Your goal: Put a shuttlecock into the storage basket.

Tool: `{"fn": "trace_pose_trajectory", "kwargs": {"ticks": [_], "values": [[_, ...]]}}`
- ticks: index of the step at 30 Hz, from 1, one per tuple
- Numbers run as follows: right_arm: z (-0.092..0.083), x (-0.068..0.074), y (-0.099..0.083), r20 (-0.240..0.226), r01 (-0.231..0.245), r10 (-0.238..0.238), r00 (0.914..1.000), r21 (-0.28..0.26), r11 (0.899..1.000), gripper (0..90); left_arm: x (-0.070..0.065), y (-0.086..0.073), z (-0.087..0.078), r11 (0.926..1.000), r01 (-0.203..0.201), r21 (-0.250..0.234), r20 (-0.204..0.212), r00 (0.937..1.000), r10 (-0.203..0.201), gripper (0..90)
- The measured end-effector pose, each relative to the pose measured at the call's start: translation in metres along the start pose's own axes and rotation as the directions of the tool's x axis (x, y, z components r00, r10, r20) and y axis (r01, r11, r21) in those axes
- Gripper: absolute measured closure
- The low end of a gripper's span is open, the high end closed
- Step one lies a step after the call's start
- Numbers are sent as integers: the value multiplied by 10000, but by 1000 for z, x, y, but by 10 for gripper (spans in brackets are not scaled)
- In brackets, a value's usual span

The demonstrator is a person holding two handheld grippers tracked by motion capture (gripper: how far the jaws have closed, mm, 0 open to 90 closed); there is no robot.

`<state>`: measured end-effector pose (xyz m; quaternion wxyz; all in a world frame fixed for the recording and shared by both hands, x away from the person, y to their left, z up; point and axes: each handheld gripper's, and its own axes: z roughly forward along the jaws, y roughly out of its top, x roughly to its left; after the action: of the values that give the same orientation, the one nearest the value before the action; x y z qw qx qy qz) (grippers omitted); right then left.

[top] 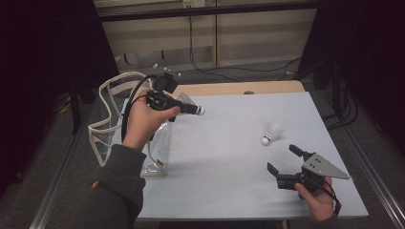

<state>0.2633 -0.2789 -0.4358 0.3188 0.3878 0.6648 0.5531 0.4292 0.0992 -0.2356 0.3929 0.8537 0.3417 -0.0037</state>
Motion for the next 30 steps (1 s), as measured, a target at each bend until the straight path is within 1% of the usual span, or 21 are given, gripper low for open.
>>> {"fn": "trace_pose_trajectory", "kwargs": {"ticks": [11,12,18,24,30], "values": [[0,0,0,3,-4,4,10000,7,10000,13,3,4,-7,9999,96,-101,-86,9999,-97,857],[0,0,0,0,4,-4,10000,6,10000,13,3,4,-7,9998,159,-157,-84,9998,-160,858],[0,0,0,8,10,-10,10000,0,10000,13,5,6,-11,9998,128,-117,-150,9998,-130,858],[0,0,0,8,2,-2,10000,8,10000,13,7,7,-14,9992,309,-256,-227,9992,-315,858],[0,0,0,13,4,-4,10000,10,10000,13,10,7,-16,9994,274,-230,-324,9991,-281,858]]}}
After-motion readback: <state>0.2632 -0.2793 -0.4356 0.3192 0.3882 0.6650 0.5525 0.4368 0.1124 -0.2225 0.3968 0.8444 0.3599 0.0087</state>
